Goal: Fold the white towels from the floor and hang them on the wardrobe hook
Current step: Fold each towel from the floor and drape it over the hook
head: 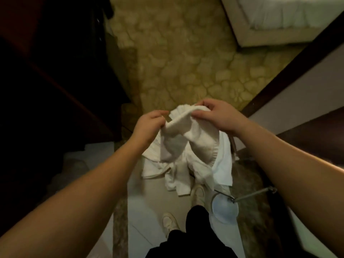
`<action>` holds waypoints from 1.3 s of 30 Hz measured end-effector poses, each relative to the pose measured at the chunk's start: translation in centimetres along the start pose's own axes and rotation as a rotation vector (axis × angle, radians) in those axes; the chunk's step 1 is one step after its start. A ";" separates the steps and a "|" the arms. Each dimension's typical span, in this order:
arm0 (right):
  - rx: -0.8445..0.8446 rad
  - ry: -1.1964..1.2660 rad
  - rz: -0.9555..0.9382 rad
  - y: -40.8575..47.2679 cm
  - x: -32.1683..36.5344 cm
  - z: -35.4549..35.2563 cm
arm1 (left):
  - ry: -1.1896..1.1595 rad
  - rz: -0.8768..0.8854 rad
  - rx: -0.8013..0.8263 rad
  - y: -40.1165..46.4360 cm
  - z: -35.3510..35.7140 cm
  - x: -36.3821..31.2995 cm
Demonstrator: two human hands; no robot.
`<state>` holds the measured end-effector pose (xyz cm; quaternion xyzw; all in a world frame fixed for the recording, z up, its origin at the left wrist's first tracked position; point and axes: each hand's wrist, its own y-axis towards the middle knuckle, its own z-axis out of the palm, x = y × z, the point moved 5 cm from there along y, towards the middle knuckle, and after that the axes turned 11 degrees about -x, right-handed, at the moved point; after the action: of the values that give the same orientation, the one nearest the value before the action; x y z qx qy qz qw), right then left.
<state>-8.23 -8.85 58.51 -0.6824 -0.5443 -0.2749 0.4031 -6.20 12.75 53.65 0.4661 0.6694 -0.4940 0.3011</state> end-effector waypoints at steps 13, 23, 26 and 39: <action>0.069 -0.012 -0.453 -14.2 25.0 -5.5 | -0.259 0.224 0.271 -21.2 -11.1 -16.9; 0.415 0.427 -0.323 -27.6 23.4 -4.4 | -0.399 0.376 -0.040 -38.7 -15.6 -16.7; 0.342 0.306 -0.413 -32.5 22.1 -3.8 | -0.429 0.402 -0.091 -44.3 -16.4 -15.2; 0.323 0.130 -0.761 -59.7 29.2 1.9 | -0.309 0.445 -0.380 -71.9 -24.2 -9.0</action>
<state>-58.42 12.85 96.25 -0.3419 -0.7671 -0.3579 0.4081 -67.63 27.07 96.80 0.4560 0.5776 -0.3471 0.5814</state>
